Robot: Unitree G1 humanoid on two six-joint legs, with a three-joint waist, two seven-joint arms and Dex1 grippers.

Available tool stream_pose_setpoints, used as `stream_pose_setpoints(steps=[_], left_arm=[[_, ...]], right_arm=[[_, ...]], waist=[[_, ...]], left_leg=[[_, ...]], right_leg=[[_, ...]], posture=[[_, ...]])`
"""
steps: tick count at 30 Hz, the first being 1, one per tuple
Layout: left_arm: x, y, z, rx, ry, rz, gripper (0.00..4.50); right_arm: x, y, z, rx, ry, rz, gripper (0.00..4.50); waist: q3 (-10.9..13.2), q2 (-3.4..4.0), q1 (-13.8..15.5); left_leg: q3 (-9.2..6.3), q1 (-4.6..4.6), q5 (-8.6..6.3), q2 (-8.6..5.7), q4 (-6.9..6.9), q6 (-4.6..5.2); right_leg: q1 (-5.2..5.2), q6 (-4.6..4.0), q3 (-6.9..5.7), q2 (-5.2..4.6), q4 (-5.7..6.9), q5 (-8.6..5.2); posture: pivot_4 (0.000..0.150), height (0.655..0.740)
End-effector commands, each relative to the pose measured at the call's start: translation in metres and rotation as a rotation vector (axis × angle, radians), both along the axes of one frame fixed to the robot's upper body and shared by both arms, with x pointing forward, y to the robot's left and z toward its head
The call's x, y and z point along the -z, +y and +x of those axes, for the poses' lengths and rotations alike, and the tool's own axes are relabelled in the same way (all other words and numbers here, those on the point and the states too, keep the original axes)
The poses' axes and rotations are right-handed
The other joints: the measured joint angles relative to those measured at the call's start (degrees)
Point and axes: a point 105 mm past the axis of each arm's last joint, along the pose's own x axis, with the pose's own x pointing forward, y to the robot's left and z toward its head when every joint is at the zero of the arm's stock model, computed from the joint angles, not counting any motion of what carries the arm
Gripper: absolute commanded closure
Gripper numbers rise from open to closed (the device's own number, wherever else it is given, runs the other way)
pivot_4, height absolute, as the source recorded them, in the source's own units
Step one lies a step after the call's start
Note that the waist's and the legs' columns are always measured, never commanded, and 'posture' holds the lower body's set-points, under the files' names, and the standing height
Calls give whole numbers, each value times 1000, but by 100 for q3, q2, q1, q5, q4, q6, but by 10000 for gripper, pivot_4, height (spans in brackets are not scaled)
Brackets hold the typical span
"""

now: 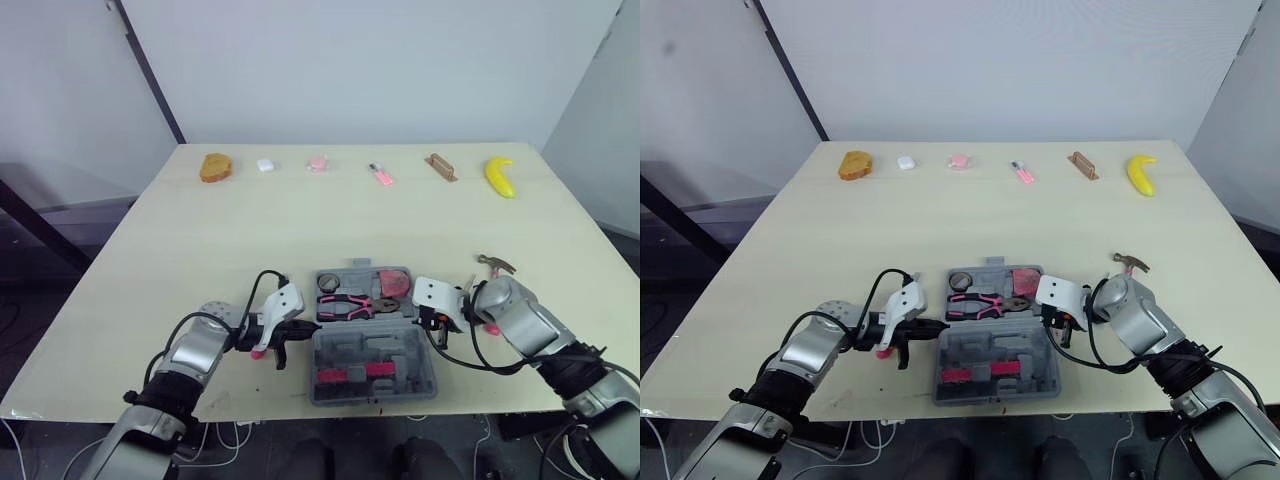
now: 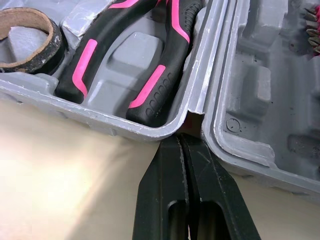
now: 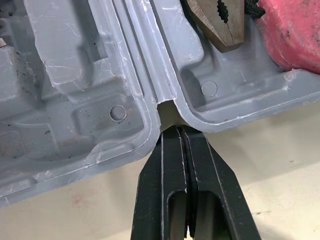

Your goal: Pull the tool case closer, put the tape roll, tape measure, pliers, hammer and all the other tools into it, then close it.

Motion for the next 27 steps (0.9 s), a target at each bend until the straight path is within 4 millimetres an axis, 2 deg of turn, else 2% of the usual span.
stream_pose_setpoints(steps=[1, 9, 22, 27], left_arm=[[-2, -14, 2, 0, -11, 17, 44020], [-19, -33, 0, 45, -17, -16, 44020], [-21, -36, -1, 72, -13, -12, 44020], [-22, -45, -2, 102, -18, -34, 44020]], right_arm=[[-9, 13, 3, -38, -43, 37, 45000], [-9, 7, 2, -25, -43, 32, 45000], [-5, -2, -12, -6, -7, 29, 45000], [-7, -9, -13, 12, -9, 24, 45000]], waist=[[0, 0, 0], [3, -1, 3], [7, 0, 48], [10, 0, 65]], left_leg=[[-1, -1, 0, 0, 0, 0], [-8, -9, 0, -3, 0, 0], [-27, -35, 0, -14, -1, 0], [-31, -41, 0, -15, -1, 0]], right_leg=[[0, 0, 0, 0, 0, 0], [-3, 0, -3, -1, -2, 0], [-17, 2, -24, -11, -9, 0], [-20, 2, -29, -12, -12, 0]], posture=[[1500, 7400], [1500, 7400], [1500, 7400], [1500, 7400]])
